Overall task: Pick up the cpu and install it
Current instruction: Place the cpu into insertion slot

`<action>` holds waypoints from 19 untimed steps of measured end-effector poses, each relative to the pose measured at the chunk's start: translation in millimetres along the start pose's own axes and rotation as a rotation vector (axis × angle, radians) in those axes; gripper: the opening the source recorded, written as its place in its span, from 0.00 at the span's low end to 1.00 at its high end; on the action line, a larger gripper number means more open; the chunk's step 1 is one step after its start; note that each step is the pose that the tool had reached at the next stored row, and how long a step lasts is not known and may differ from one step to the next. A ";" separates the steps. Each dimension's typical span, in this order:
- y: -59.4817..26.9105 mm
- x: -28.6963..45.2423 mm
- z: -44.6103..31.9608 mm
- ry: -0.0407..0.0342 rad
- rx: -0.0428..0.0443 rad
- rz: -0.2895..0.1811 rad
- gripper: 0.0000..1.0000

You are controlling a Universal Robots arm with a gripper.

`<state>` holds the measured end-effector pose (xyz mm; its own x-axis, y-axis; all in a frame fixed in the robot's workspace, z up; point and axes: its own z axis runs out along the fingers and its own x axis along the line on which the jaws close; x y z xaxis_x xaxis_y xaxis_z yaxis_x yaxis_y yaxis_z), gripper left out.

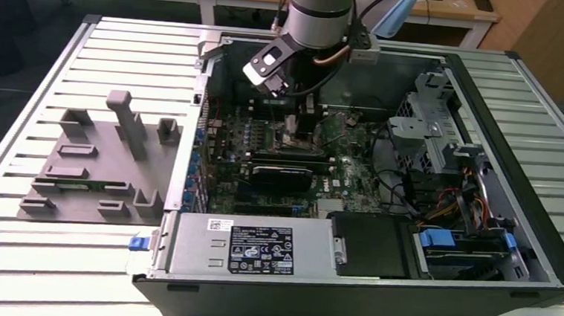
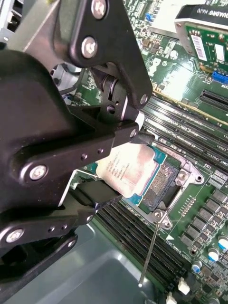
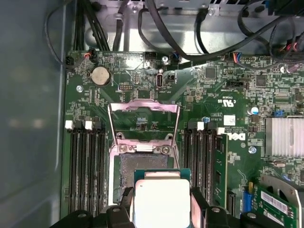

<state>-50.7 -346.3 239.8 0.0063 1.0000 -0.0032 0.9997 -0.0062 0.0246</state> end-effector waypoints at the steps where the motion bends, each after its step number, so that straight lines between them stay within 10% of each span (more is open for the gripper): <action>1: -0.1 0.1 1.4 -0.0004 0.0000 0.000 0.55; 19: -0.5 6.1 20.1 -0.0156 -0.0002 0.000 0.55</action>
<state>-50.7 -340.2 219.7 0.0062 0.9998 -0.0188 0.9997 -0.0058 0.0248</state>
